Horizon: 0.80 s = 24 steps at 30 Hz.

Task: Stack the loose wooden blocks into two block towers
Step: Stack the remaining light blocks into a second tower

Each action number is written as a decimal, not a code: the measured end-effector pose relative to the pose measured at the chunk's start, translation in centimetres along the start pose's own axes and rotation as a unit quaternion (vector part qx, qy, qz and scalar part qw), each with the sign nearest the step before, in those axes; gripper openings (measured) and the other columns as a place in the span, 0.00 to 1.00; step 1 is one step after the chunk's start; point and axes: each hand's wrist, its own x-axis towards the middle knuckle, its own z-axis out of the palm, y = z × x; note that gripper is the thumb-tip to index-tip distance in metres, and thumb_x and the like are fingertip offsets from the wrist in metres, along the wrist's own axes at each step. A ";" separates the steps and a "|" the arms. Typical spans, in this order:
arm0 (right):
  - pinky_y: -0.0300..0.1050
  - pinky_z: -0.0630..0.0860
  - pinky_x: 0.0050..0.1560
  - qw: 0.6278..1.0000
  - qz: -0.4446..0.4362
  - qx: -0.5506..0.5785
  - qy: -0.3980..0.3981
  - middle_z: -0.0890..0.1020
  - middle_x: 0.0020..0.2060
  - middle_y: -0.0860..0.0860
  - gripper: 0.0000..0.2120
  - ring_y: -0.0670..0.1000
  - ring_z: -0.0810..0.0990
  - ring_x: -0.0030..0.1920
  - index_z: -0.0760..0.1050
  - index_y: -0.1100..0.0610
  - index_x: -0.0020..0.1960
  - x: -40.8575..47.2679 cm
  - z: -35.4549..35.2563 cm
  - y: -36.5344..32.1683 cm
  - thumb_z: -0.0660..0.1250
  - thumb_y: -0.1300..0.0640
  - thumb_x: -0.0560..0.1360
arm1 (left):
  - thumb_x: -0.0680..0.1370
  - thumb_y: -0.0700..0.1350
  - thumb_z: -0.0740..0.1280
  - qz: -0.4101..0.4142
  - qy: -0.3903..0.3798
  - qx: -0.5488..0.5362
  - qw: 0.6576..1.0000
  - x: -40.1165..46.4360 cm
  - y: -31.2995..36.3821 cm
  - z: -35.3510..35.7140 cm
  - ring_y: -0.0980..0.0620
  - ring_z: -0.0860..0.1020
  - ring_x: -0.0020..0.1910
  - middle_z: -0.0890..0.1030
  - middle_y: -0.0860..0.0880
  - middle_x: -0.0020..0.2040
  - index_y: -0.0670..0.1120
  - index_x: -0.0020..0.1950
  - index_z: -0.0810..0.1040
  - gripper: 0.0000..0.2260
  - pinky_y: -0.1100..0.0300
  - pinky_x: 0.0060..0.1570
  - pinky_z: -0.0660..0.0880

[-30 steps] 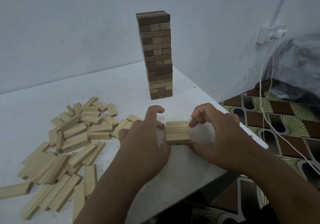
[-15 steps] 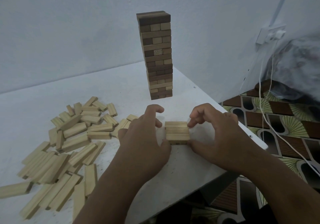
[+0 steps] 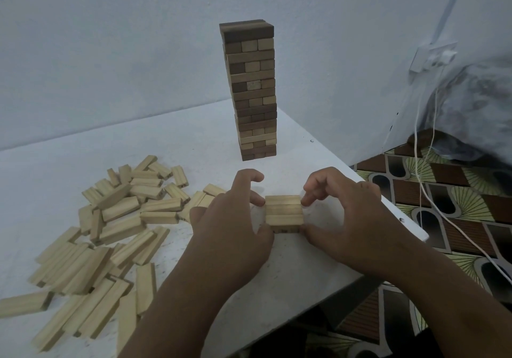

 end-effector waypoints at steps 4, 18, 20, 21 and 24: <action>0.46 0.59 0.61 1.000 0.001 0.000 -0.004 0.78 0.47 0.36 0.21 0.41 0.75 0.54 0.67 0.41 0.55 0.0 -0.1 0.1 0.67 0.38 0.64 | 0.74 0.50 0.69 -0.006 0.000 -0.004 1.000 -0.2 0.4 -0.4 0.61 0.73 0.53 0.75 0.64 0.53 0.64 0.66 0.57 0.28 0.50 0.66 0.64; 0.57 0.63 0.62 0.991 -0.090 -0.095 0.010 0.81 0.53 0.43 0.13 0.47 0.77 0.56 0.76 0.47 0.55 1.9 4.9 -5.8 0.65 0.48 0.70 | 0.80 0.47 0.58 -0.045 -0.021 0.139 0.989 -2.6 -2.8 -4.1 0.58 0.57 0.69 0.64 0.64 0.71 0.65 0.69 0.60 0.21 0.54 0.53 0.49; 0.60 0.72 0.54 0.982 -0.111 -0.149 0.022 0.84 0.49 0.48 0.16 0.52 0.83 0.49 0.79 0.51 0.52 2.1 6.3 -6.5 0.68 0.48 0.66 | 0.79 0.42 0.59 -0.038 -0.017 0.110 0.993 -3.1 -3.1 -4.6 0.58 0.59 0.69 0.66 0.64 0.69 0.66 0.68 0.58 0.24 0.56 0.55 0.50; 0.60 0.73 0.53 0.978 -0.109 -0.175 0.012 0.84 0.50 0.48 0.17 0.53 0.83 0.49 0.80 0.52 0.52 2.3 6.8 -6.6 0.68 0.47 0.66 | 0.78 0.39 0.59 -0.039 -0.010 0.096 0.995 -3.2 -3.3 -4.9 0.58 0.62 0.69 0.69 0.63 0.68 0.66 0.67 0.59 0.26 0.57 0.59 0.53; 0.61 0.72 0.57 0.967 -0.097 -0.230 -0.039 0.84 0.51 0.49 0.19 0.54 0.83 0.51 0.81 0.52 0.53 2.9 7.6 -6.8 0.68 0.46 0.64 | 0.75 0.34 0.59 -0.026 -0.001 0.078 0.997 -4.1 -3.9 -5.4 0.56 0.66 0.67 0.72 0.62 0.63 0.65 0.65 0.60 0.29 0.57 0.65 0.59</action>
